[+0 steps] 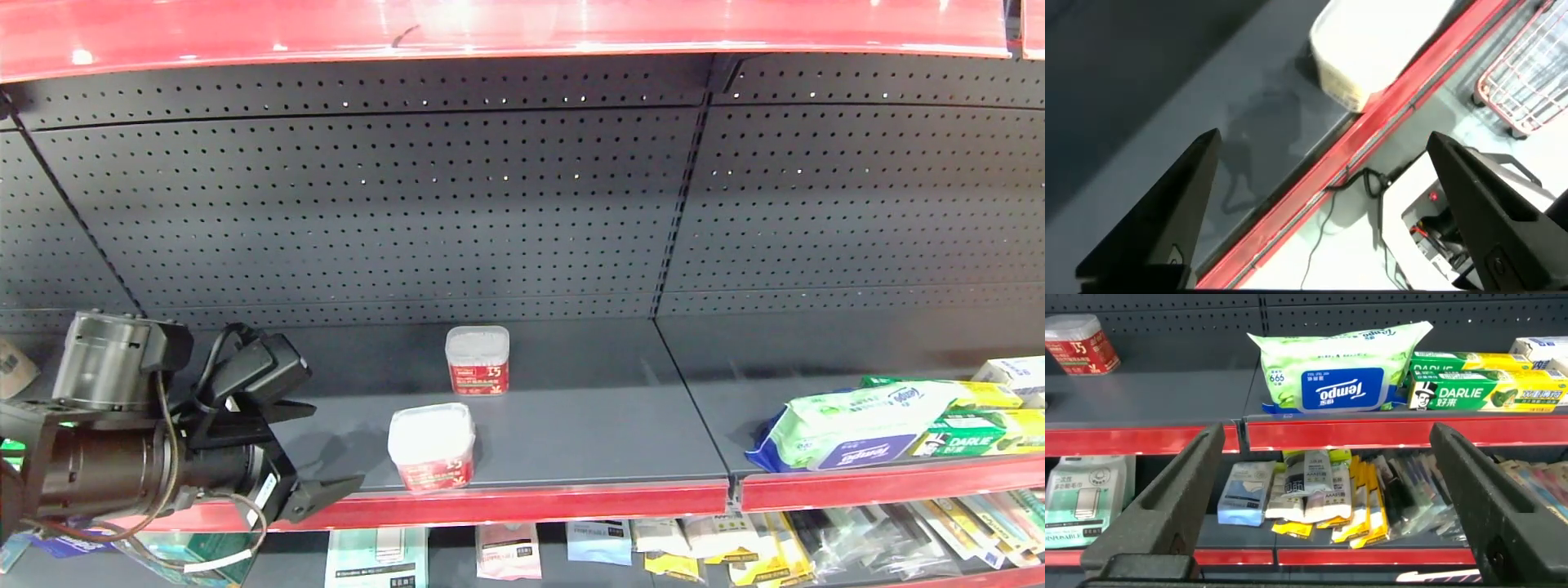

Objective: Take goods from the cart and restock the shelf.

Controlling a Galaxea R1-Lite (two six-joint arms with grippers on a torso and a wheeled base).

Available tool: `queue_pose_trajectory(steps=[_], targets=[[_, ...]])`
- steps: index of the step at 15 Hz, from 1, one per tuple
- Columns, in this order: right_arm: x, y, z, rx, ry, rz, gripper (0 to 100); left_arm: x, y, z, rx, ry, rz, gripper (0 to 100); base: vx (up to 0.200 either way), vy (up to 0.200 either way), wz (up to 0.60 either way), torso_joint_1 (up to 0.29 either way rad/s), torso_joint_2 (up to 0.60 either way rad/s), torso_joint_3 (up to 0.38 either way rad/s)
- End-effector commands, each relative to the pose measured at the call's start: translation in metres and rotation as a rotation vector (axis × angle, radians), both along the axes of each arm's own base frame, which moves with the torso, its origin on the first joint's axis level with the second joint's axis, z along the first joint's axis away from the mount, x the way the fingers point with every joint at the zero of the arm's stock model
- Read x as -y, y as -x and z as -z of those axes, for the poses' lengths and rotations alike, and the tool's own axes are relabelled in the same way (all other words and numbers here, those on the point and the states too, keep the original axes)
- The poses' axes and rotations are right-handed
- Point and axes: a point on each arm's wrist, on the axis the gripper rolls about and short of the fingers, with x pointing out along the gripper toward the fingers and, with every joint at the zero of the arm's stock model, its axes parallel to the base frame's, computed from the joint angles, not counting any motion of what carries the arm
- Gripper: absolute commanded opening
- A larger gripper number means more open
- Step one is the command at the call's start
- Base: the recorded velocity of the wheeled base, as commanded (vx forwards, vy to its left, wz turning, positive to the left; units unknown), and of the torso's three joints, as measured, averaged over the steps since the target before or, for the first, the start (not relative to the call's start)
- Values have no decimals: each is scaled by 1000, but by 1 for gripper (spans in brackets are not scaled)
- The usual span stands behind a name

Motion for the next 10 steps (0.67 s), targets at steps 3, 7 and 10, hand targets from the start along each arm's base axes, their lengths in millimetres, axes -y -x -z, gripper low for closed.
queue_pose_trajectory(steps=[3,7,10], targets=[[0,0,0,1,0,0,100,1,-10,12,-40,-23,10,100,0,0,0,0,0,0],[0,0,0,1,0,0,100,3,-17,17,-40,-47,34,100,0,0,0,0,0,0],[0,0,0,1,0,0,100,4,-24,19,-49,-48,34,100,0,0,0,0,0,0]])
